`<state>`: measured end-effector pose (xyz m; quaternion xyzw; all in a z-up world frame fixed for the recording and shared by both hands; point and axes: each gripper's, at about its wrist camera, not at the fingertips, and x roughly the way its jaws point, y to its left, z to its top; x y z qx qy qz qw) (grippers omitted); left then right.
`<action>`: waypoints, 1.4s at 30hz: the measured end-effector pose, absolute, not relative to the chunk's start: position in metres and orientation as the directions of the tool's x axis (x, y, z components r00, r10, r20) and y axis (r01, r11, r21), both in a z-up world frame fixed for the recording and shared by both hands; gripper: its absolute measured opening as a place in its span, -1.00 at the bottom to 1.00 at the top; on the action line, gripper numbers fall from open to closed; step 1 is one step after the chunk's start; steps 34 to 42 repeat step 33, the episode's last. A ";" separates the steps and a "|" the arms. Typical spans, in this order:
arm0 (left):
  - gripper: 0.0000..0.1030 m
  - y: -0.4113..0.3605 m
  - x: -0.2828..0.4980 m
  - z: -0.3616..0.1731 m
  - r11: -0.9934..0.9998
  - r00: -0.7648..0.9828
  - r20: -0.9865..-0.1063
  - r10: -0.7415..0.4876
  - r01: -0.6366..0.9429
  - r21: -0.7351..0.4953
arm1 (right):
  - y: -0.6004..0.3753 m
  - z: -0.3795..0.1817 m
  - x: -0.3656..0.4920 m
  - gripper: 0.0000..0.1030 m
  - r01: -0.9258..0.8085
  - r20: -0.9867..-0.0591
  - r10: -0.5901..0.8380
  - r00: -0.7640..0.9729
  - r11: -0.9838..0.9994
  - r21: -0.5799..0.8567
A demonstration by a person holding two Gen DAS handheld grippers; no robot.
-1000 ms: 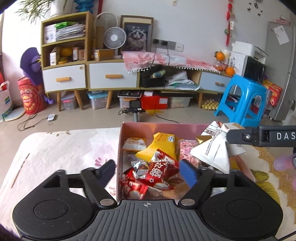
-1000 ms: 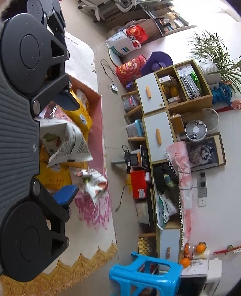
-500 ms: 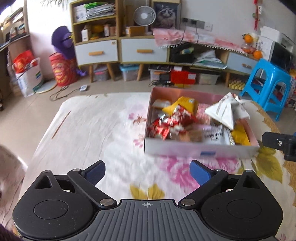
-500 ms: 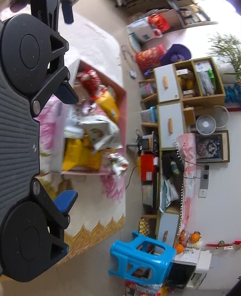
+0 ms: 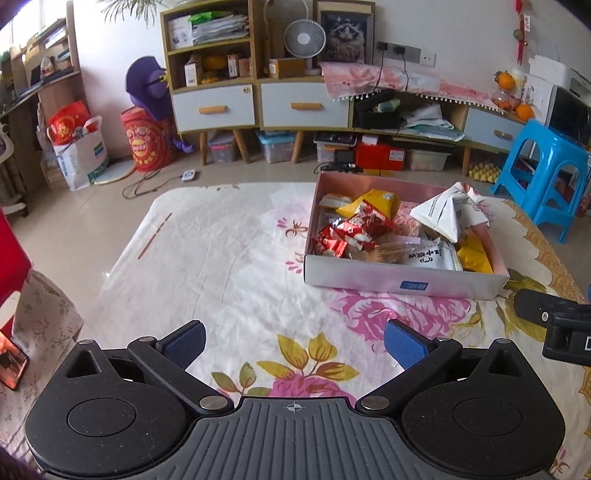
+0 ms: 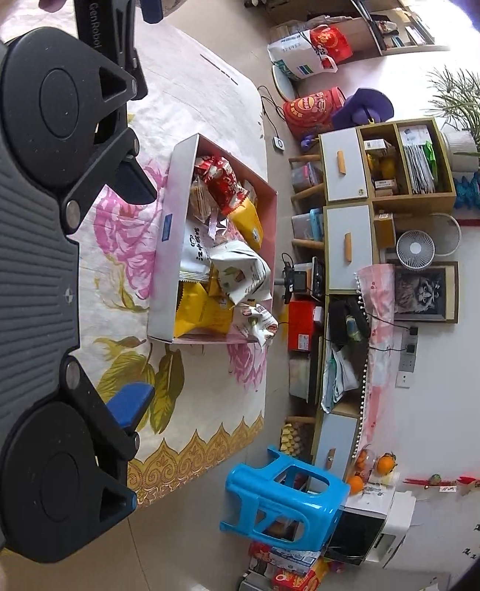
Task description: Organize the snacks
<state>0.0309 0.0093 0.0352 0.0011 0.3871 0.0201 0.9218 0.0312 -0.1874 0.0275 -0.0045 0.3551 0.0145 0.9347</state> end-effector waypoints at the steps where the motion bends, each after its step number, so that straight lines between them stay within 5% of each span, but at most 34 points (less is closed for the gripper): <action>1: 1.00 0.009 0.032 0.034 0.999 0.695 -0.718 0.036 -0.035 0.017 | -0.187 0.026 0.032 0.84 -0.034 -0.667 0.027 0.744 0.999 0.003; 25: 1.00 0.001 0.048 -0.017 1.000 0.595 -0.804 -0.014 0.010 -0.010 | -0.189 0.000 0.046 0.84 0.008 -0.719 -0.014 0.695 1.000 -0.011; 42: 1.00 -0.002 0.059 -0.054 0.999 0.628 -0.778 -0.038 0.019 -0.034 | -0.206 -0.035 0.062 0.84 0.110 -0.731 -0.083 0.677 0.994 -0.010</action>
